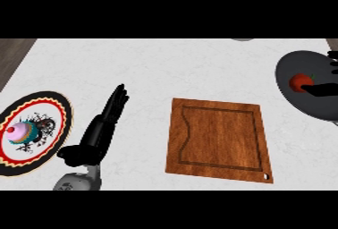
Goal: Pick the bell pepper from the cutting board and place it in the pan
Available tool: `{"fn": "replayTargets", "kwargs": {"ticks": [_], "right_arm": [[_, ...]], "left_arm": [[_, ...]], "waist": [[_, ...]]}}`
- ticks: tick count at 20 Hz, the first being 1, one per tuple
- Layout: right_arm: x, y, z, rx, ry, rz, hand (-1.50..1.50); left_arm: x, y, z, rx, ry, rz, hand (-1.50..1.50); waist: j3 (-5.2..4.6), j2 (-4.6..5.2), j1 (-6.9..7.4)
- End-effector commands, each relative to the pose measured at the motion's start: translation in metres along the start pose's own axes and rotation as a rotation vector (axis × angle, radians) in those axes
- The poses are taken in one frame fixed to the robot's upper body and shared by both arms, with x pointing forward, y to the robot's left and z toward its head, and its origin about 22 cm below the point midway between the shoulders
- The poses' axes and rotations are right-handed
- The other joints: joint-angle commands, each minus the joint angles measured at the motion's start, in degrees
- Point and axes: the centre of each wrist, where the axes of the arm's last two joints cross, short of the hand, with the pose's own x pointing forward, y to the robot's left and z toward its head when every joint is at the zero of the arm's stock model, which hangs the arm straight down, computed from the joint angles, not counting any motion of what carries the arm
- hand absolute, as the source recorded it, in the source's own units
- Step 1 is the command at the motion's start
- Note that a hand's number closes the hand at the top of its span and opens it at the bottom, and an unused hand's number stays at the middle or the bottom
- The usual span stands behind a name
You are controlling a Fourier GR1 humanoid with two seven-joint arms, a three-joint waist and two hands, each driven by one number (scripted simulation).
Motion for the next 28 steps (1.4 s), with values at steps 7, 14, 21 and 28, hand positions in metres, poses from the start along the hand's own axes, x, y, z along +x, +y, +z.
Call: {"fn": "replayTargets", "kwargs": {"ticks": [7, 14, 21, 28], "right_arm": [[0.007, 0.012, 0.001, -0.05, -0.097, -0.282, -1.5], [-0.017, -0.024, -0.002, -0.096, -0.087, -0.528, -1.5], [-0.078, -0.065, 0.018, 0.062, -0.124, -0.717, -1.5], [-0.115, -0.069, 0.042, 0.16, -0.215, -0.737, -1.5]], "left_arm": [[0.003, -0.001, -0.005, 0.016, -0.017, -0.006, 0.0], [-0.004, 0.002, 0.002, 0.018, 0.006, -0.003, 0.0], [-0.011, 0.007, 0.015, 0.067, 0.023, 0.005, 0.0], [-0.002, 0.012, 0.017, 0.062, 0.012, 0.001, 0.0]], "waist": [[0.22, 0.0, -0.61], [0.07, -0.5, -1.89], [0.02, -1.07, -3.18], [-0.08, -1.48, -3.23]]}}
